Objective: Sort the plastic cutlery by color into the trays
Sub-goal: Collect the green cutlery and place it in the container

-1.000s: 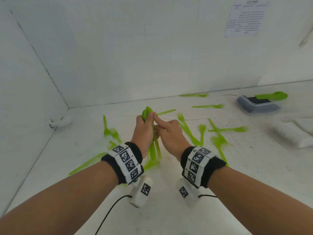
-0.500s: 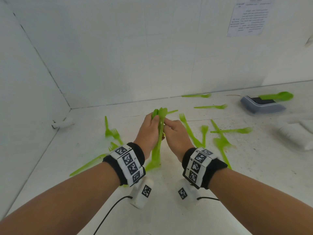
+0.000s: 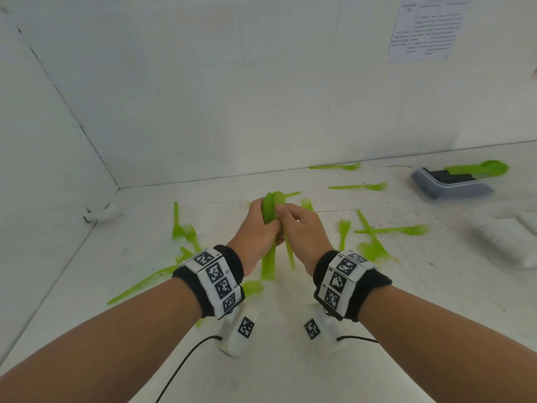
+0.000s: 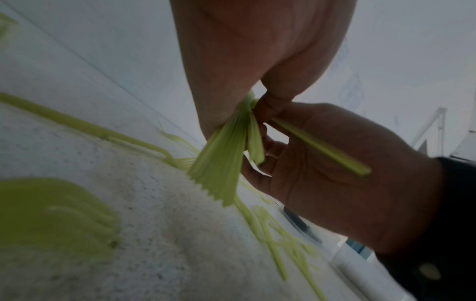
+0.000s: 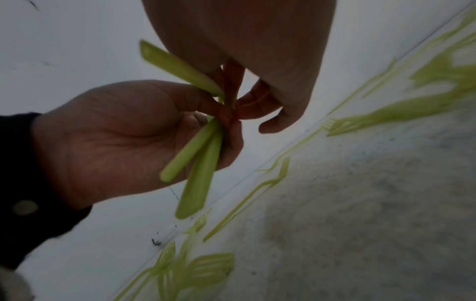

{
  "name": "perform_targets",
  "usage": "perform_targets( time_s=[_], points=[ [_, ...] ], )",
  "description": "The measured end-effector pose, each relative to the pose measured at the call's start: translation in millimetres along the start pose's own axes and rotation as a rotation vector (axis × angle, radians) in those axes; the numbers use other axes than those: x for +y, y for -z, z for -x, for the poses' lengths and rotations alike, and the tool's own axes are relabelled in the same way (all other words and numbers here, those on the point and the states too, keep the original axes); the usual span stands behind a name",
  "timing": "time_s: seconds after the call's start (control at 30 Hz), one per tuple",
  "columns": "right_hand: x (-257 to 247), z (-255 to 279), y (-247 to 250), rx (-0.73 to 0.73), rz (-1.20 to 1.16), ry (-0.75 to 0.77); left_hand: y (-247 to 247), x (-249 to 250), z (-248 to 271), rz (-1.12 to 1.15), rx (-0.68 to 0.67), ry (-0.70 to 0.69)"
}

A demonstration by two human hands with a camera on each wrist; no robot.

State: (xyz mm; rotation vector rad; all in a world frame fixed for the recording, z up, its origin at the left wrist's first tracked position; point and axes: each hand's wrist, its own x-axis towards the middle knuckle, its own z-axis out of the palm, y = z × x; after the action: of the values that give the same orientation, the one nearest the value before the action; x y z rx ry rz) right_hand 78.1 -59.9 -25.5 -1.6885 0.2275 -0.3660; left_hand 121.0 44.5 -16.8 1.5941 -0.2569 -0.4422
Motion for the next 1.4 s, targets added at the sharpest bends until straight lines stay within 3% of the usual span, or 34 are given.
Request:
perform_targets(
  time_s=[0.13, 0.23, 0.33, 0.47, 0.6, 0.73, 0.9, 1.03, 1.3, 1.4],
  points=[
    [11.6, -6.9, 14.4, 0.049, 0.055, 0.002, -7.9, 4.8, -4.8, 0.026, 0.047, 0.046],
    [6.0, -7.5, 20.5, -0.092, 0.087, 0.005, -17.4, 8.1, -5.0, 0.07, 0.024, 0.049],
    [-2.7, -7.0, 27.9, -0.191, -0.08, -0.063, -27.6, 10.7, -3.4, 0.176, -0.001, 0.049],
    [4.6, -11.9, 33.6, -0.202, -0.107, -0.132, -33.1, 11.6, -4.3, 0.224, -0.026, 0.076],
    [20.3, -20.5, 31.0, -0.216, 0.202, 0.001, -27.4, 8.1, -6.0, 0.262, -0.092, 0.148],
    [26.2, -24.0, 31.1, -0.154, 0.202, 0.097, -26.1, 4.9, -14.2, 0.318, 0.074, 0.177],
    [21.0, -20.8, 32.5, -0.084, 0.264, 0.136, -32.2, 1.7, -22.7, 0.171, 0.204, 0.104],
    [24.4, -19.6, 36.7, -0.091, 0.308, 0.145, -38.1, 5.7, -20.0, 0.191, 0.209, 0.113],
    [16.8, -10.5, 44.3, -0.314, 0.288, 0.143, -35.3, 3.5, -11.6, 0.017, 0.234, 0.131],
    [21.0, -14.7, 50.2, -0.179, 0.336, 0.197, -28.8, 5.7, -6.6, -0.146, 0.137, 0.118]
  ],
)
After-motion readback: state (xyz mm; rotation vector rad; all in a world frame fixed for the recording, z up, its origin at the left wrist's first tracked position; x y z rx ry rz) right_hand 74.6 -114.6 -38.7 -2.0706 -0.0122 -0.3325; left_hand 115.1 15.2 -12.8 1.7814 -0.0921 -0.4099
